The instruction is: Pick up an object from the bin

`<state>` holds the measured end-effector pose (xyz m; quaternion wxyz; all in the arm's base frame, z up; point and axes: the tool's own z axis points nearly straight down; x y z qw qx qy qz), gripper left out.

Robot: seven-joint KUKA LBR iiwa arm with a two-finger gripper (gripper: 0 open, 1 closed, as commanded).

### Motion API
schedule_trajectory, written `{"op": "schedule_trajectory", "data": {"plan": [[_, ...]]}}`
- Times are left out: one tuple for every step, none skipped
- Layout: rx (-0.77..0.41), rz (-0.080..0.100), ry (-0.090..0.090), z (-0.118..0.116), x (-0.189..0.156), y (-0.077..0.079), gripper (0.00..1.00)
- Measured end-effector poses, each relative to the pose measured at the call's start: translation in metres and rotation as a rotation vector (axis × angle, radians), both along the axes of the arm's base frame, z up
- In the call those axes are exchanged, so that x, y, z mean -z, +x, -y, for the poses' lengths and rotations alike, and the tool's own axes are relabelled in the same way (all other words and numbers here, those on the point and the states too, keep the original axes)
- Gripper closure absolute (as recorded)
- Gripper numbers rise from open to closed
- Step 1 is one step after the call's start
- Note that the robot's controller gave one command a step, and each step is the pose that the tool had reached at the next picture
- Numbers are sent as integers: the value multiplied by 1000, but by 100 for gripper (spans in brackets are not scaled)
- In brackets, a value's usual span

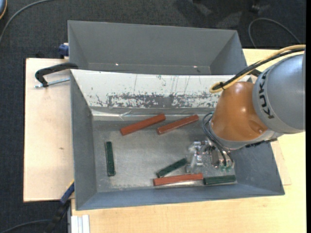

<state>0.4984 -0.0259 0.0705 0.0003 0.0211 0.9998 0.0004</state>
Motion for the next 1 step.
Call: {"op": "schedule_trajectory", "data": {"plan": [[-47, 15, -2, 11, -146, 32, 100]]}}
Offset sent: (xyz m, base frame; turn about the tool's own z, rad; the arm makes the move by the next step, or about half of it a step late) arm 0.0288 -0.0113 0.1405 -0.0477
